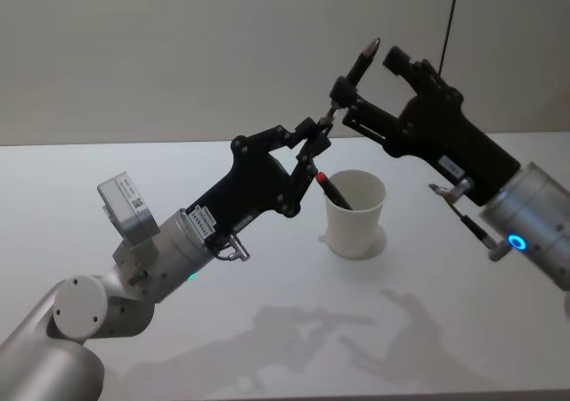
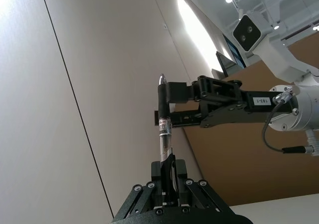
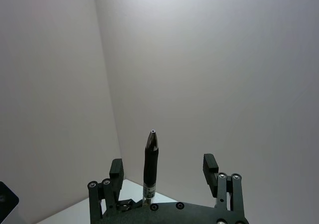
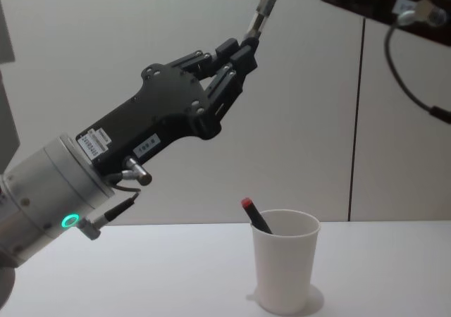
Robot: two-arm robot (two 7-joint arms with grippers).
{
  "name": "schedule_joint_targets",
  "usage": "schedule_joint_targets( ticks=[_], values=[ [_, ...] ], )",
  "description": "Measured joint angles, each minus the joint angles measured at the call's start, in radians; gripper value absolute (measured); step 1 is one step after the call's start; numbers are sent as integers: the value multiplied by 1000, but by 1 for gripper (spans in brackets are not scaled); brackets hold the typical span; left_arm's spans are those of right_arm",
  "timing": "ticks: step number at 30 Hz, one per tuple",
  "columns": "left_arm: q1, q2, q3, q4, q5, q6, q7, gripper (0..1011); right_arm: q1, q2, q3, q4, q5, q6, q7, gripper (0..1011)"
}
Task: Place the pen into the pen holder.
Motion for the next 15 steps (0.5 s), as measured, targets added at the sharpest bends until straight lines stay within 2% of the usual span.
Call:
schedule_joint_targets(
  ticks=[6, 15],
  values=[
    [0, 0, 0, 0, 0, 0, 0, 175, 19, -18, -15, 21, -15, 6, -8, 930],
    [0, 0, 0, 0, 0, 0, 0, 175, 34, -31, -31, 37, -23, 9, -4, 667]
  ],
)
